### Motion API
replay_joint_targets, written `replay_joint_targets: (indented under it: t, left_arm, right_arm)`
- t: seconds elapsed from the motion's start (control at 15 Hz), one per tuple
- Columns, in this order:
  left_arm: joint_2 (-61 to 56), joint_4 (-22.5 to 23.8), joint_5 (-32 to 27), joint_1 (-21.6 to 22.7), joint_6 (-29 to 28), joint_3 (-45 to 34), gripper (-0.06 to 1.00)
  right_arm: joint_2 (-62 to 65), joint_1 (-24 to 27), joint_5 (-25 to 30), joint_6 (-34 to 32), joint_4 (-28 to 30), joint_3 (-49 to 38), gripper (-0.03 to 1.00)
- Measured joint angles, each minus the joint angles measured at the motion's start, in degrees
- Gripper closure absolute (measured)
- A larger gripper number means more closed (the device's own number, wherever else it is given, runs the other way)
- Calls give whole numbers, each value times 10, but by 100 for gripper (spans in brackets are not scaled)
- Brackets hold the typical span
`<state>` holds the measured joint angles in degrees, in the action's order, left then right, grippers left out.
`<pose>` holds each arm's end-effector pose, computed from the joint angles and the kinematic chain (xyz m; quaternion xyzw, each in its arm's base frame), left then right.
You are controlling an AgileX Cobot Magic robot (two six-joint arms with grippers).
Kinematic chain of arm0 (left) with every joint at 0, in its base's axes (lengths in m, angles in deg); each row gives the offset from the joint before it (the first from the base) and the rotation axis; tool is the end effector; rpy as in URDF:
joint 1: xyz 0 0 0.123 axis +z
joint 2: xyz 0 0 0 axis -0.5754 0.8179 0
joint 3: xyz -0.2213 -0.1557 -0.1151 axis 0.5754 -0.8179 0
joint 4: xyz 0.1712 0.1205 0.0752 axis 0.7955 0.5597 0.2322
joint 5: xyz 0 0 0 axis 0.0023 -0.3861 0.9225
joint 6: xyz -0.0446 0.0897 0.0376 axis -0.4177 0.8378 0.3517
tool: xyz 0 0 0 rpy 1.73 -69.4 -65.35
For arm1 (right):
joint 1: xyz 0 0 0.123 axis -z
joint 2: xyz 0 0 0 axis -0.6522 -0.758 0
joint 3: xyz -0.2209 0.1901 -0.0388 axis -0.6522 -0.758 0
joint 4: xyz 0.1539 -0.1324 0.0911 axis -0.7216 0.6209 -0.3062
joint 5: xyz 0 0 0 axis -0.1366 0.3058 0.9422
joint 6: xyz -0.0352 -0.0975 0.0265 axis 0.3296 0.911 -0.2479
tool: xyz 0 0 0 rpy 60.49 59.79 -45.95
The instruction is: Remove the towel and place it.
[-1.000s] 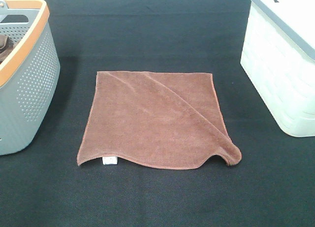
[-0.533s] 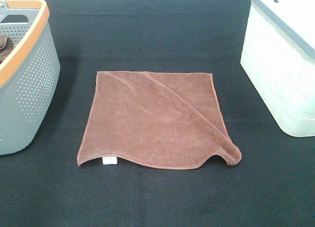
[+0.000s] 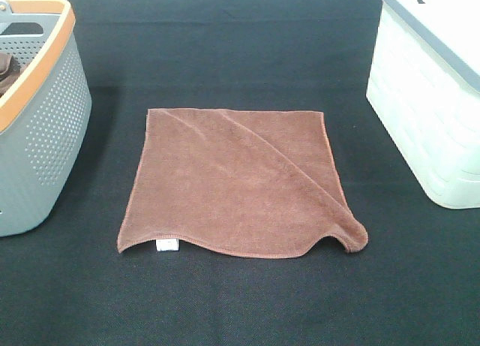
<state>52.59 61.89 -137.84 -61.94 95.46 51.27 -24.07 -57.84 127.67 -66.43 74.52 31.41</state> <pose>0.0162 -0.0255 0.2596 0.3175 0.8757 -0.1201 0.3435 -0.0096 0.0095 0.2600 -0.2081 0.8658 0.0908 0.4459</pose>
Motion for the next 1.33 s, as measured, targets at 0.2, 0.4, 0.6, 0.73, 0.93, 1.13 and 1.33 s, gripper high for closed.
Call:
replay_joint_targets:
  t: [0.2, 0.4, 0.6, 0.73, 0.93, 1.13, 1.33]
  left_arm:
    - [-37, -1, -1, 83, 0, 0, 30]
    - [-95, 1, -1, 191, 0, 0, 30]
    - [-138, 4, -1, 267, 0, 0, 30]
    - [-142, 5, -1, 272, 1, 0, 30]
    - [-147, 5, -1, 272, 1, 0, 30]
    - [-186, 5, -1, 272, 1, 0, 30]
    - [-222, 5, -1, 272, 1, 0, 30]
  right_arm:
    - [0, 27, 0, 0, -3, 0, 20]
    - [0, 105, 0, 0, -4, 0, 20]
    - [0, 184, 0, 0, -4, 0, 20]
    - [0, 193, 0, 0, -5, 0, 20]
    - [23, 193, -2, 0, -8, 0, 20]
    - [85, 193, -2, 0, -9, 0, 20]
    - [93, 193, -2, 0, -13, -2, 20]
